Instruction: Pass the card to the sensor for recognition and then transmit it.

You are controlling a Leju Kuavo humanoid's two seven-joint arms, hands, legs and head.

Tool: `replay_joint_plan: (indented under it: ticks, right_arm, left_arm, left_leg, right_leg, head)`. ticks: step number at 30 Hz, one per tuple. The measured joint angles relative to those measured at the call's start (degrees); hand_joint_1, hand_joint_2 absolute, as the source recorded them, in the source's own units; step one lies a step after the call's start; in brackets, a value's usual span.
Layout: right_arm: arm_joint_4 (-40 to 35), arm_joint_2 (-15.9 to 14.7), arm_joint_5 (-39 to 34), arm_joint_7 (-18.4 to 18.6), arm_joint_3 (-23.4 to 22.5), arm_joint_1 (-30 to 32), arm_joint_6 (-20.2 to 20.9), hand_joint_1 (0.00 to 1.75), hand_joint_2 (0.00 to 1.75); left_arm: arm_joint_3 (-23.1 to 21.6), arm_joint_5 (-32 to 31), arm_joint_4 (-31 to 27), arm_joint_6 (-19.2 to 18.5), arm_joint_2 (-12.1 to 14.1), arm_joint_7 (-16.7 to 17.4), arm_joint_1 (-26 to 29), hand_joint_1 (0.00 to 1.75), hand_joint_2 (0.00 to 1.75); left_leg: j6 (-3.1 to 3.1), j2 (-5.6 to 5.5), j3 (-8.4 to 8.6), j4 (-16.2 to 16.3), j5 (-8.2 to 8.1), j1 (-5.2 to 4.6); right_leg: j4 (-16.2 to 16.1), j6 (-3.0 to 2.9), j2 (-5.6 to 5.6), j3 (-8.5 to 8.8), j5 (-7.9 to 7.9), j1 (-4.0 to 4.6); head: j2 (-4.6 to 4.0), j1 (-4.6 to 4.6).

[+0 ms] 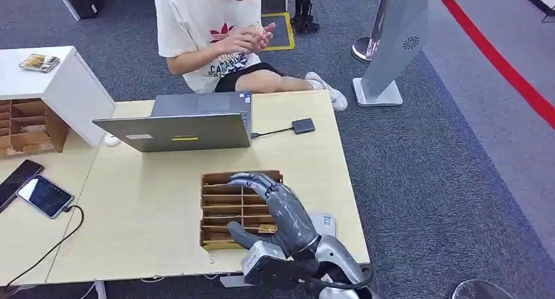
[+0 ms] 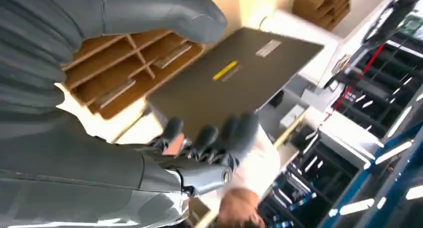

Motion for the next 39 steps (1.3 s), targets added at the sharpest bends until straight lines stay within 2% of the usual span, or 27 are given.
replay_joint_plan:
  ticks: [2, 3, 4, 6, 7, 8, 10, 11, 12, 17, 21, 23, 29, 32, 39]
  right_arm:
    - [-0.1, -0.2, 2.9, 0.6, 0.4, 0.1, -1.1, 1.75, 1.75]
    - [-0.3, -0.3, 4.7, 1.5, 0.4, 0.7, -2.1, 1.69, 1.75]
    - [-0.9, -0.5, 7.2, 2.6, 0.2, 2.0, -3.4, 1.38, 1.75]
    - [-3.3, -1.4, 11.7, 3.0, -1.3, 5.8, -4.9, 0.30, 1.75]
    - [-4.2, -1.9, 13.0, 3.0, -2.0, 7.2, -5.1, 0.21, 1.75]
    - [-4.9, -2.3, 14.1, 3.1, -2.7, 8.1, -5.2, 0.26, 1.75]
    - [-5.7, -2.5, 17.4, 3.6, -3.3, 9.3, -5.3, 0.52, 1.75]
    - [-5.9, -2.5, 19.4, 4.0, -3.5, 9.6, -5.3, 0.84, 1.75]
    - [-6.0, -2.5, 21.0, 4.3, -3.7, 9.7, -5.3, 1.01, 1.75]
    - [-5.4, -2.5, 27.2, 6.3, -3.8, 8.7, -5.3, 1.01, 1.75]
    - [-3.8, -2.5, 27.9, 6.6, -3.8, 7.2, -5.4, 0.98, 1.75]
    - [-2.9, -2.5, 28.4, 6.7, -3.8, 6.4, -5.4, 1.08, 1.75]
    - [-0.4, -2.5, 29.2, 6.9, -3.7, 4.1, -5.3, 1.08, 1.75]
    - [0.2, -2.5, 29.2, 6.9, -3.7, 3.6, -5.3, 0.93, 1.75]
    - [1.1, -2.5, 30.0, 8.3, -3.7, 3.4, -5.3, 0.91, 1.75]
  left_arm:
    - [0.0, 0.2, 0.0, 0.0, 0.0, 0.0, 0.0, 0.00, 0.00]
    - [0.0, -0.1, 0.0, 0.1, 0.0, -0.1, 0.1, 0.00, 0.00]
    - [0.0, -1.3, 0.1, 0.9, -0.6, -1.3, 0.4, 0.00, 0.00]
    - [-0.1, -2.2, 1.9, 3.3, -2.8, -5.4, 2.2, 0.00, 0.00]
    - [-0.1, -2.3, 2.5, 4.1, -3.4, -6.2, 2.5, 0.00, 0.00]
    - [-0.1, -2.6, 2.9, 4.4, -3.9, -6.6, 2.5, 0.00, 0.00]
    - [-0.1, -3.1, 3.7, 4.3, -4.2, -6.6, 2.4, 0.00, 0.00]
    - [-0.1, -3.5, 4.1, 4.1, -4.4, -6.5, 2.3, 0.00, 0.00]
    - [-0.1, -3.7, 4.4, 3.8, -4.4, -6.3, 2.2, 0.00, 0.00]
    - [-0.5, -5.4, 5.2, 3.3, -4.7, -5.4, 1.9, 0.00, 0.00]
    - [-0.7, -5.9, 5.5, 3.1, -4.8, -5.1, 1.8, 0.00, 0.00]
    - [-0.9, -6.1, 5.6, 2.8, -4.8, -5.0, 1.8, 0.00, 0.00]
    - [-1.6, -6.2, 5.9, 2.3, -4.8, -4.9, 1.6, 0.00, 0.00]
    - [-1.6, -6.2, 6.0, 2.2, -4.8, -4.9, 1.6, 0.00, 0.00]
    - [-1.6, -6.4, 6.0, 2.3, -4.8, -4.4, 1.6, 0.00, 0.00]
  left_leg:
    - [0.00, 0.00, 0.01, 0.0, 0.00, 0.00]
    - [0.00, 0.00, 0.01, 0.0, 0.00, 0.00]
    - [0.05, -0.03, 0.00, 0.0, -0.04, -0.01]
    - [0.16, -0.06, -0.01, 0.0, -0.12, -0.09]
    - [0.17, -0.01, -0.11, 0.0, -0.12, -0.08]
    - [0.17, -0.03, -0.19, 0.0, -0.12, -0.09]
    - [0.17, -0.02, -0.14, 0.0, -0.21, -0.10]
    - [0.17, -0.02, -0.15, 0.0, -0.20, -0.10]
    - [0.17, -0.02, -0.14, 0.0, -0.20, -0.10]
    - [0.16, -0.02, -0.13, 0.0, -0.19, -0.09]
    - [0.15, -0.04, -0.11, 0.0, -0.17, -0.09]
    - [0.15, -0.03, -0.11, 0.0, -0.17, -0.09]
    - [0.15, -0.04, -0.11, 0.0, -0.17, -0.09]
    - [0.15, -0.05, -0.10, 0.0, -0.17, -0.09]
    - [0.15, -0.05, -0.10, 0.0, -0.17, -0.09]
  right_leg:
    - [0.0, 0.00, 0.00, -0.01, 0.00, 0.00]
    - [0.0, 0.00, -0.01, 0.00, -0.01, 0.00]
    - [0.0, 0.02, -0.05, 0.03, -0.04, -0.01]
    - [0.0, 0.07, -0.09, 0.08, -0.12, -0.06]
    - [0.0, 0.08, -0.10, 0.04, -0.12, -0.06]
    - [0.0, 0.08, -0.10, -0.03, -0.12, -0.07]
    - [0.0, 0.08, -0.10, -0.01, -0.12, -0.08]
    - [0.0, 0.08, -0.10, -0.01, -0.12, -0.07]
    - [0.0, 0.08, -0.10, -0.01, -0.12, -0.07]
    - [0.0, 0.08, -0.09, 0.00, -0.12, -0.07]
    - [0.0, 0.08, -0.11, 0.02, -0.12, -0.07]
    - [0.0, 0.08, -0.09, 0.02, -0.11, -0.07]
    - [0.0, 0.08, -0.11, 0.02, -0.11, -0.07]
    - [0.0, 0.08, -0.10, 0.02, -0.12, -0.07]
    - [0.0, 0.08, -0.10, 0.02, -0.12, -0.07]
  head:
    - [0.00, 0.00]
    - [0.00, 0.00]
    - [0.00, 0.00]
    - [0.00, 0.02]
    - [0.00, 0.04]
    - [0.00, 0.00]
    - [0.00, 0.00]
    - [0.00, -0.02]
    - [0.00, 0.00]
    - [0.00, 0.00]
    - [0.00, 0.00]
    - [0.00, 0.00]
    - [0.00, 0.00]
    - [0.00, 0.00]
    - [0.00, 0.00]
